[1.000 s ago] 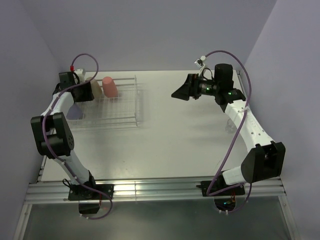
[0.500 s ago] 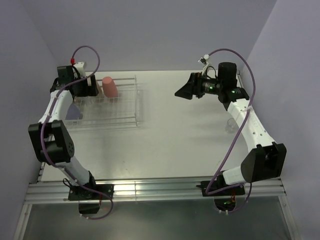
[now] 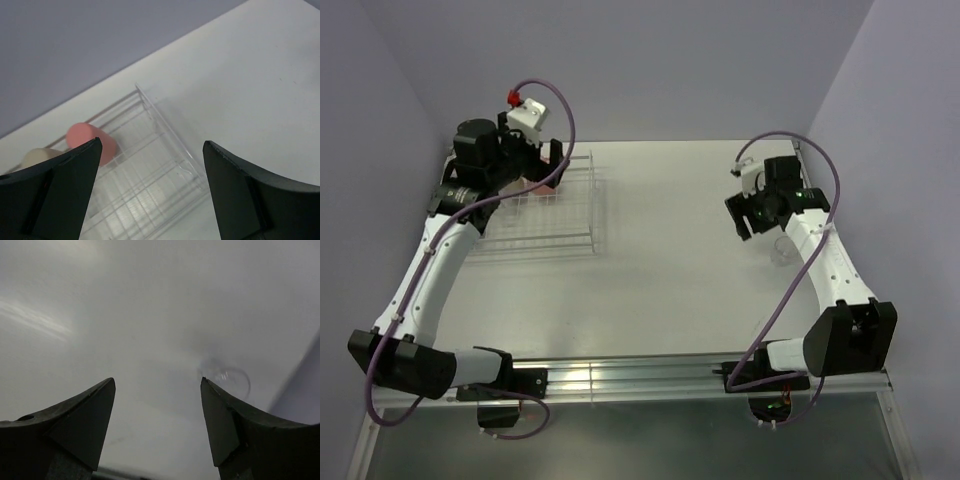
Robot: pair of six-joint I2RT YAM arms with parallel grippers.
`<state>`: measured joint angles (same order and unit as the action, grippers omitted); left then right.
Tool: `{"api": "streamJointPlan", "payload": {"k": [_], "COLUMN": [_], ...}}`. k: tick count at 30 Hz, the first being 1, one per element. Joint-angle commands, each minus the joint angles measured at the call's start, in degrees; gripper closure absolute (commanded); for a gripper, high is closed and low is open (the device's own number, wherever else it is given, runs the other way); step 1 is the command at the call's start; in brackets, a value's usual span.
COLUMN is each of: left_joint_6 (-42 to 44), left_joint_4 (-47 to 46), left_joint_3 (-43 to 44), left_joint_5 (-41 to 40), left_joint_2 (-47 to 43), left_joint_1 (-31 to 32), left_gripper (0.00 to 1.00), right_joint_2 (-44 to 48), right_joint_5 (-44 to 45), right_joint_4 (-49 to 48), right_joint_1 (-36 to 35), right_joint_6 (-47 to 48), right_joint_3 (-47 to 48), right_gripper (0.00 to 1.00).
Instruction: Load the cups into the dish rack
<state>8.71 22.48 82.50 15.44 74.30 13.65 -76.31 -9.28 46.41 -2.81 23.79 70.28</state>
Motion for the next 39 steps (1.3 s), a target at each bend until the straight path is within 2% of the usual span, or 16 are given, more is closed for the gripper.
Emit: {"api": "streamJointPlan", "payload": {"k": [1,4,7,16,25,27,31,34,35,36,38,39], "left_joint_6": [-1.9,-2.6,-3.3,-4.4,-3.9,-3.8,-3.7,-4.1,-5.2,-5.9,-7.7,-8.2], "left_joint_4": [1.8,2.2,2.1,2.7,3.0,3.0,3.1,2.7,2.5,1.9,1.6,1.0], "left_joint_3": [-3.6,-4.4,-5.1,-5.9,-6.9,-7.2,-7.7,-8.6,-9.5,-10.0,-11.7,-12.4], "left_joint_5": [2.6,2.5,3.2,4.9,3.0,2.5,2.1,2.4,2.4,2.7,4.5,5.0], "left_joint_2": [1.9,2.4,2.6,2.7,2.2,2.2,1.8,1.2,0.9,0.2,-0.7,-2.0], "left_joint_1": [2.8,5.0,5.9,7.1,7.2,7.2,7.2,7.2,7.2,7.1,7.1,7.1], "left_gripper": [0.09,0.08,0.08,0.06,0.05,0.05,0.05,0.06,0.07,0.07,0.09,0.09], "right_joint_2": [2.0,0.1,-2.0,-10.6,-17.3,-18.6,-19.7,-19.6,-18.8,-18.1,-15.1,-14.0], "right_joint_5": [17.6,18.4,18.7,14.9,12.1,11.6,11.2,11.3,11.2,10.8,10.0,7.2], "right_joint_4": [7.8,8.9,7.3,3.7,2.6,2.5,1.6,1.0,1.5,1.9,4.6,5.9], "right_joint_1": [2.4,7.5,9.2,10.0,10.1,10.1,10.0,10.2,10.3,10.2,10.3,10.3], "right_joint_6": [10.5,11.7,12.7,13.7,14.0,13.9,13.8,13.2,12.9,12.8,12.6,12.6], "right_joint_3": [-5.9,-7.7,-7.7,-3.8,-2.0,-2.3,-4.3,-5.0,-4.9,-4.8,-3.0,-1.7], "right_gripper": [0.24,0.27,0.27,0.28,0.37,0.45,0.54,0.72,0.84,0.90,1.00,1.00]}}
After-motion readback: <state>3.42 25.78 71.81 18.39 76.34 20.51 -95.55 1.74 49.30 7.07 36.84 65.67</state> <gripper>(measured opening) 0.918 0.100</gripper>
